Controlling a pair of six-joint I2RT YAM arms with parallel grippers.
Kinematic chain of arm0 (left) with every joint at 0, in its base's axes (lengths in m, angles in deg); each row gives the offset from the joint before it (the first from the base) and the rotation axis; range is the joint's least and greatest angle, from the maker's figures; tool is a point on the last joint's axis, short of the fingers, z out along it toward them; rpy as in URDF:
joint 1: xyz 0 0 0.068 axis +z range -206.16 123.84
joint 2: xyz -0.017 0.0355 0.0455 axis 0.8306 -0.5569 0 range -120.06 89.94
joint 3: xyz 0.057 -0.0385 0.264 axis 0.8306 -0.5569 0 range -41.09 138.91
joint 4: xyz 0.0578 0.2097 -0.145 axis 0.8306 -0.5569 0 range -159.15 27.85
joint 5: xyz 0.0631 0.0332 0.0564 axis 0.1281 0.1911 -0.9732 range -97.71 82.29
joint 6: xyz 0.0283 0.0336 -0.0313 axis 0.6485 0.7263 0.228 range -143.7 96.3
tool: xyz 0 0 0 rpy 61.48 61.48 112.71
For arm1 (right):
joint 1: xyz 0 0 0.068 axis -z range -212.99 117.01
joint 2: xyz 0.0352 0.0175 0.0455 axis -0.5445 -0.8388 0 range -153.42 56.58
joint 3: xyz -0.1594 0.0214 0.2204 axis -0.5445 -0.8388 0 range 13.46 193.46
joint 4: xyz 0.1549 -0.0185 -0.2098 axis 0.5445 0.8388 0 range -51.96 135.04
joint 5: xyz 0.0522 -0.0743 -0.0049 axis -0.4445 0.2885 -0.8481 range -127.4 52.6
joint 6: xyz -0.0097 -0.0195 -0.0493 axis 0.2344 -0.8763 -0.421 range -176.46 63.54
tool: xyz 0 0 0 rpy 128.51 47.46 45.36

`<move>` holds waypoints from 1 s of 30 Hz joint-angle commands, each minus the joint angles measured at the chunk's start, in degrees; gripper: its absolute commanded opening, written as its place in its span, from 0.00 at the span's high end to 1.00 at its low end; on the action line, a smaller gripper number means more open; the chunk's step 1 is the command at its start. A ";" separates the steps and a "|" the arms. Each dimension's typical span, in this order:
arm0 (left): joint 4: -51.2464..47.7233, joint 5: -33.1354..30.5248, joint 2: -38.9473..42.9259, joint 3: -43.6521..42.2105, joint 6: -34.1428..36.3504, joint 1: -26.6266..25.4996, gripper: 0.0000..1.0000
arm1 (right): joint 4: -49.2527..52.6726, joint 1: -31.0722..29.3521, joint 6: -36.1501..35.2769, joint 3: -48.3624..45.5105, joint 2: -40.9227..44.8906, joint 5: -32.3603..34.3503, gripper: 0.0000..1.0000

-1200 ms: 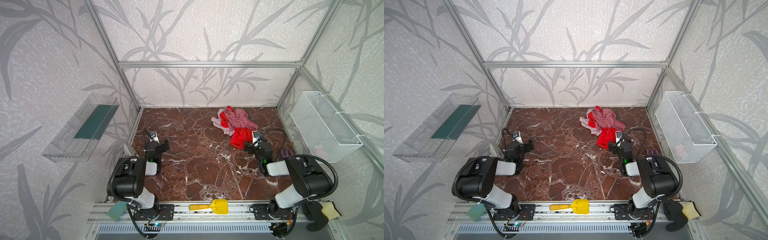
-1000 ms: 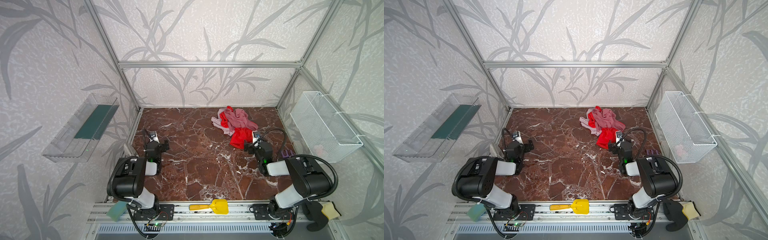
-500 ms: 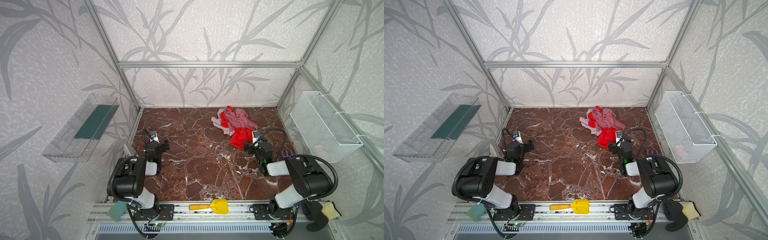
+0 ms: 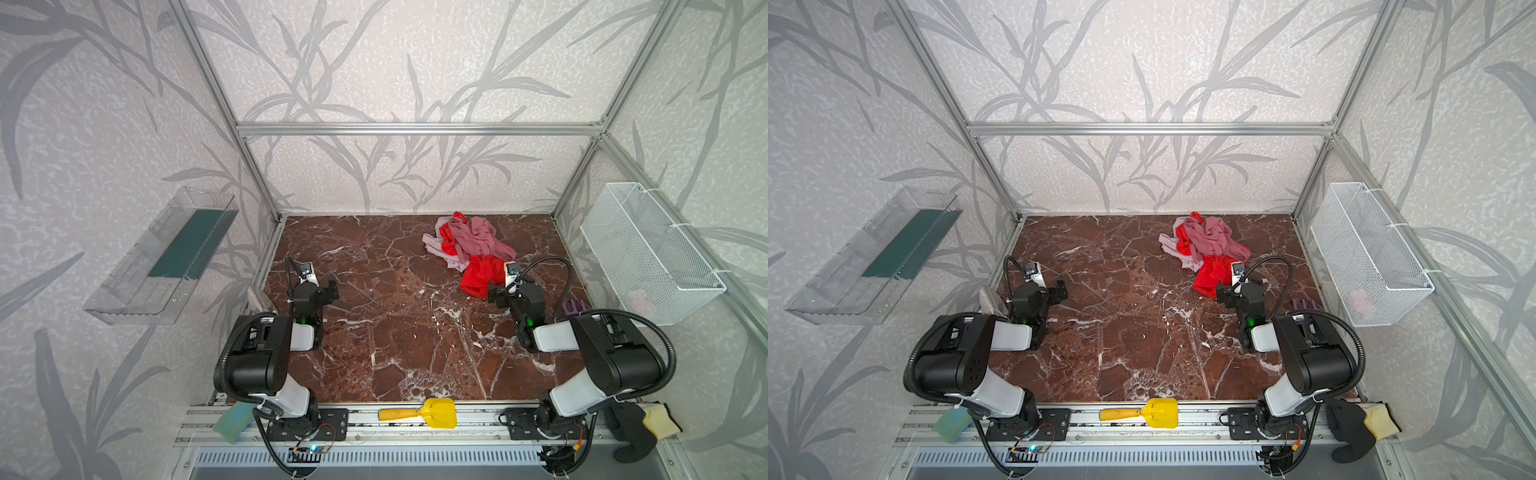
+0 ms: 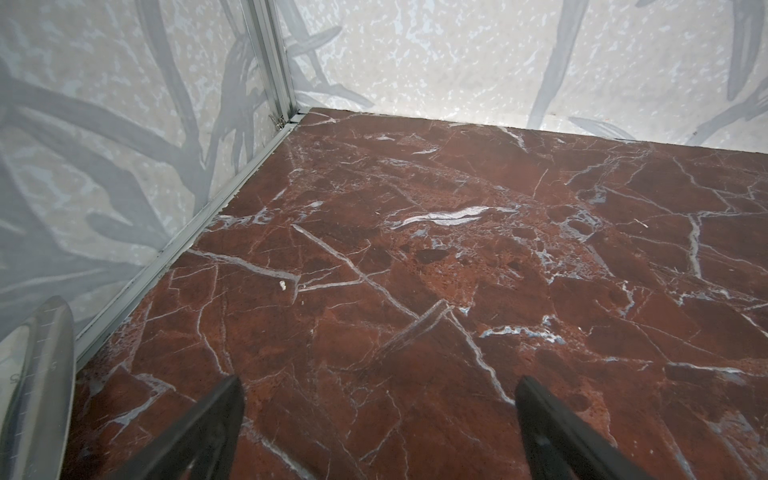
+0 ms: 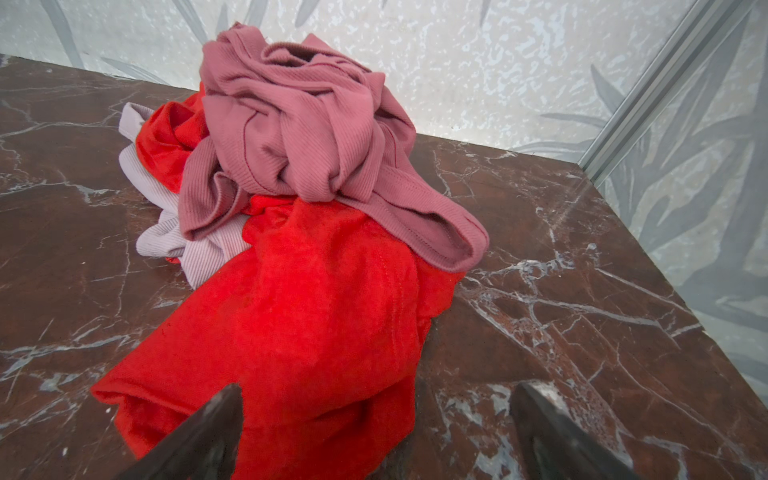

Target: Pick out a specific cloth from the pile

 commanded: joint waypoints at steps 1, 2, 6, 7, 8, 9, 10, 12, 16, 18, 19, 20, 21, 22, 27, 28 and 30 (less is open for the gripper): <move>0.85 0.08 0.37 0.73 0.68 0.11 0.01 | -1.51 -0.12 -0.23 0.53 -0.36 0.47 0.01; 0.85 0.08 0.40 0.73 0.67 0.13 0.01 | -1.50 -0.12 -0.24 0.58 -0.36 0.47 0.01; 0.85 0.12 0.35 0.75 0.72 0.20 0.01 | -1.50 -0.12 -0.19 0.58 -0.35 0.47 0.01; 0.85 0.09 0.39 0.78 0.68 0.20 0.01 | -1.50 -0.13 -0.22 0.53 -0.36 0.47 0.01; 0.85 0.12 0.37 0.73 0.68 0.19 0.01 | -1.50 -0.12 -0.25 0.55 -0.35 0.47 0.01; 0.79 0.20 0.37 0.78 0.68 0.14 0.01 | -1.50 -0.12 -0.22 0.54 -0.32 0.47 0.01; 0.44 0.25 0.35 0.97 0.74 0.15 0.01 | -1.51 -0.12 -0.25 0.56 -0.33 0.47 0.01; 0.49 0.25 0.42 0.93 0.80 0.21 0.01 | -1.44 -0.17 -0.22 0.62 -0.35 0.38 0.01; 0.48 0.25 0.43 0.91 0.78 0.14 0.01 | 1.40 2.76 1.64 1.72 0.09 -5.42 0.01; 0.50 0.25 0.36 0.92 0.78 0.15 0.01 | 1.37 2.75 1.63 1.71 0.15 -5.42 0.01; 0.50 0.25 0.35 0.91 0.79 0.14 0.02 | 1.39 2.77 1.56 1.68 0.11 -5.35 0.01; 0.86 0.19 0.43 0.77 0.68 0.10 0.02 | 0.98 2.72 1.62 1.60 0.24 -5.07 0.01; 1.19 -0.20 0.97 0.46 0.60 0.12 0.04 | 1.27 2.47 1.80 1.29 1.47 -4.02 0.01; 0.79 -1.19 2.53 -0.06 0.59 -0.01 0.07 | 2.74 2.06 1.52 0.91 4.28 -2.70 0.00; -18.40 -5.78 16.97 4.33 -1.45 -0.53 0.17 | 34.98 -0.10 4.09 10.33 22.40 -0.40 0.12; -22.56 -4.99 19.18 6.28 -3.18 -0.61 0.20 | 40.01 -0.92 5.64 12.95 24.31 -0.56 0.16; -28.26 -4.45 21.05 9.87 -6.95 -1.17 0.23 | 46.49 -3.64 7.07 17.20 25.81 0.58 0.22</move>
